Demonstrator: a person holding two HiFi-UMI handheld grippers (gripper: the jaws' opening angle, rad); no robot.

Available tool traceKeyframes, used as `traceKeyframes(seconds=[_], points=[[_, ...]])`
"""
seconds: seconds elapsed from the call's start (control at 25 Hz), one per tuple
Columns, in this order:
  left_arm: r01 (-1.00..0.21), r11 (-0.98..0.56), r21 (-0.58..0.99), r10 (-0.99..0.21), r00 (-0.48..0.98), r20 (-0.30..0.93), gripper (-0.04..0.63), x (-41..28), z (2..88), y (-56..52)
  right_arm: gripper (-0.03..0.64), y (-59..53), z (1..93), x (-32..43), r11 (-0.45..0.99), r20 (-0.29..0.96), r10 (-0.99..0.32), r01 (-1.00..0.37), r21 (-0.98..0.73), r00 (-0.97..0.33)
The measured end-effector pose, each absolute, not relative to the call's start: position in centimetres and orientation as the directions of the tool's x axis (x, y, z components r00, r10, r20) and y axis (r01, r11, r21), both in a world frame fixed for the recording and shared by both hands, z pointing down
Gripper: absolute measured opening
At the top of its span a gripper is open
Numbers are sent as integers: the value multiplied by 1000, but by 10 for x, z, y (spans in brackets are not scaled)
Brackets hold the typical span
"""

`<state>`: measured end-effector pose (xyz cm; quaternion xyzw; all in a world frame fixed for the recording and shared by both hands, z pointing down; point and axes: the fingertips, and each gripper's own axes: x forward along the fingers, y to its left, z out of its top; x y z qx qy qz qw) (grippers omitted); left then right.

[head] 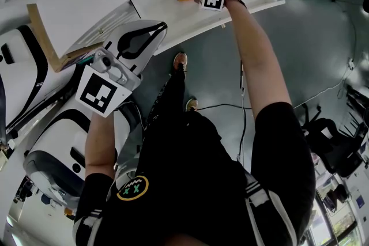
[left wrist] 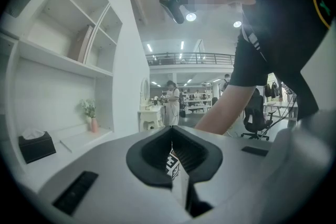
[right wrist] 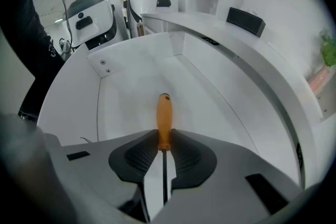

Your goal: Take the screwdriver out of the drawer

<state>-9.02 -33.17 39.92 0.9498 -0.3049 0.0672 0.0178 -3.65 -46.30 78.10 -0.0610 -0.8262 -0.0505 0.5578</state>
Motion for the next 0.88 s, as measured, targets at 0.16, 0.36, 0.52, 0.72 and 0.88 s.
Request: traceKeyframes(seconds=[0.16,0.36,0.52,0.72,0.88], points=[[-583,-812,-20,-580,804,128,20,-86,393,-335,97,-467,770,-30,988,924,13,145,46,-383],[-582,-813,-29,-581,806,110,20,-81,385,-334,97,-461,747,-29,990,913,7,130,51,-409],[-576,-816,-35,-577,811,99,20,-77,379,-329,95,-458,734,-28,989,909,-6,133,67,-417],[-570,-821,-43,-571,816,90,20,-75,372,-321,94,-451,717,-30,985,905,-19,148,90,-426],[-565,-824,-47,-567,820,76,20,-72,367,-315,94,-448,702,-29,981,901,-36,154,113,-432]])
